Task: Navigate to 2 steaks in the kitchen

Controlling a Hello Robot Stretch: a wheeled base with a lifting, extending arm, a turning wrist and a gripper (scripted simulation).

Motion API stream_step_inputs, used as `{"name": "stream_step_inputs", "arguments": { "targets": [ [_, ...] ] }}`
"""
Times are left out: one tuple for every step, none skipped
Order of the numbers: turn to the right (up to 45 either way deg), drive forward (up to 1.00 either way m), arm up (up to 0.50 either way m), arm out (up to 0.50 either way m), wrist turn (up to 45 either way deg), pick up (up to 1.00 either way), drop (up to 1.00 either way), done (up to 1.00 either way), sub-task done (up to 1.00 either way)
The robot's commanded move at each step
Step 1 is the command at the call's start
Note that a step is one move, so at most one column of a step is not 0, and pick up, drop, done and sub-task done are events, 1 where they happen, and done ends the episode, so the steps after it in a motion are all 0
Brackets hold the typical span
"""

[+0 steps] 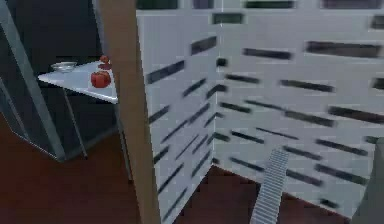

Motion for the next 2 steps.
{"name": "stream_step_inputs", "arguments": {
  "targets": [
    [-45.0,0.00,0.00,0.00,0.0,0.00,0.00,0.00,0.00],
    [-15.0,0.00,0.00,0.00,0.0,0.00,0.00,0.00,0.00]
  ]
}}
